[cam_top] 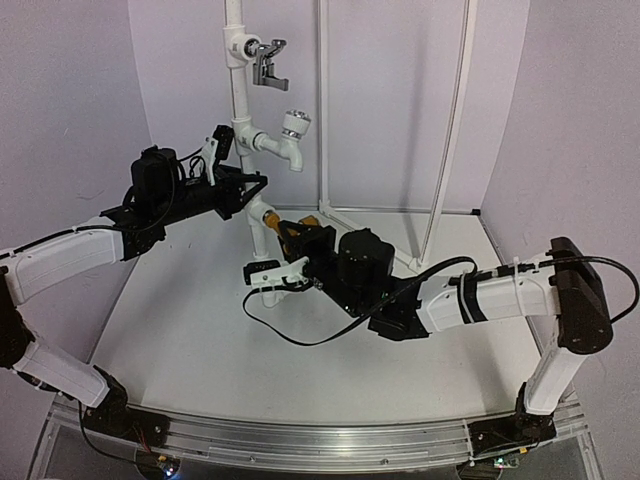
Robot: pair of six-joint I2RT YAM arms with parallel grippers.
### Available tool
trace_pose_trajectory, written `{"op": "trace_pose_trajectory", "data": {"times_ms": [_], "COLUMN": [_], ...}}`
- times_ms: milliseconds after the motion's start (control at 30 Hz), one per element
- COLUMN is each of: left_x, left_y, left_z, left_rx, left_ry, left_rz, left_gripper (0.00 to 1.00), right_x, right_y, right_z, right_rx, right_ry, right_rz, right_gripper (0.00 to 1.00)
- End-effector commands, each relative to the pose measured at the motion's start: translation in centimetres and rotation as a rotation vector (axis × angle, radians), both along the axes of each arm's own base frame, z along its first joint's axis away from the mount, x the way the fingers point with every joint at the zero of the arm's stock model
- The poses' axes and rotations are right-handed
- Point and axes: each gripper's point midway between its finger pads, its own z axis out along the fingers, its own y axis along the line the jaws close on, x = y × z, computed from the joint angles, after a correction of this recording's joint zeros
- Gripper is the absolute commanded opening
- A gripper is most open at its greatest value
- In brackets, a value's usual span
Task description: Install the water faucets
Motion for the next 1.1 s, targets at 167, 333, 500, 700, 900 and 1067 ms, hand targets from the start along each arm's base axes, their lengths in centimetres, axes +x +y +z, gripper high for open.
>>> {"op": "trace_pose_trajectory", "data": {"times_ms": [167, 333, 500, 700, 900, 1067], "left_x": [-3.7, -4.4, -4.5, -4.7, -4.9, -5.1], "left_y": [-1.8, -1.9, -2.0, -2.3, -2.6, -2.8], "left_z": [-4.2, -4.2, -4.2, -4.4, -4.5, -4.6], "left_rx": [0.005, 0.014, 0.015, 0.017, 0.019, 0.020], "left_ry": [0.275, 0.259, 0.259, 0.268, 0.271, 0.272], "left_rz": [-0.155, -0.179, -0.190, -0.203, -0.216, -0.222], "left_gripper": [0.00, 0.00, 0.00, 0.00, 0.00, 0.00], "right_x": [0.3, 0.7, 1.3, 1.3, 1.9, 1.9], "right_y": [0.3, -0.5, -1.3, -1.4, -1.8, -1.8], "right_z": [2.6, 3.4, 3.8, 4.0, 4.1, 4.6], "right_rx": [0.162, 0.238, 0.290, 0.315, 0.352, 0.399], "right_ry": [0.063, 0.141, 0.196, 0.229, 0.267, 0.301], "right_rz": [0.043, 0.076, 0.091, 0.106, 0.109, 0.119], "right_gripper": [0.00, 0.00, 0.00, 0.00, 0.00, 0.00]}}
